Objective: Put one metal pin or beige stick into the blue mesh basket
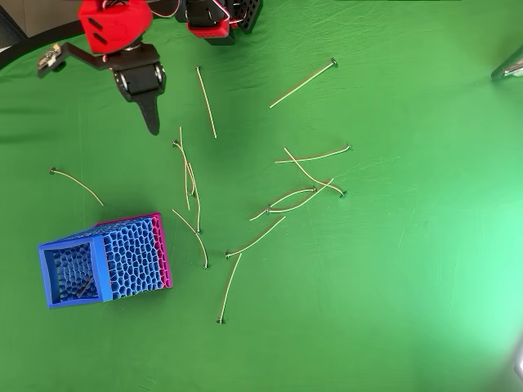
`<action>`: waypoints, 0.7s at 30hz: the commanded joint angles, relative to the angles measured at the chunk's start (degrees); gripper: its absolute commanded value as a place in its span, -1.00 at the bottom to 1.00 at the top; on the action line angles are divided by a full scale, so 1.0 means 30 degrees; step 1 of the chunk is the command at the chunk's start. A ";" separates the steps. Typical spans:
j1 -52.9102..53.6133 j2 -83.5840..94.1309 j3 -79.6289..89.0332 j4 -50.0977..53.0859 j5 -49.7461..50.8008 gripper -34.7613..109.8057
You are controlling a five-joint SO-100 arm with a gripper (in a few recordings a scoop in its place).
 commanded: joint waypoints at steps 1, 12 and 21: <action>-0.0410 0.3018 0.6270 -0.2285 0.1494 -0.51; -0.0820 1.2158 1.8867 -0.7764 0.5596 -0.51; -0.1318 1.5264 2.3379 -0.9316 0.6533 -0.51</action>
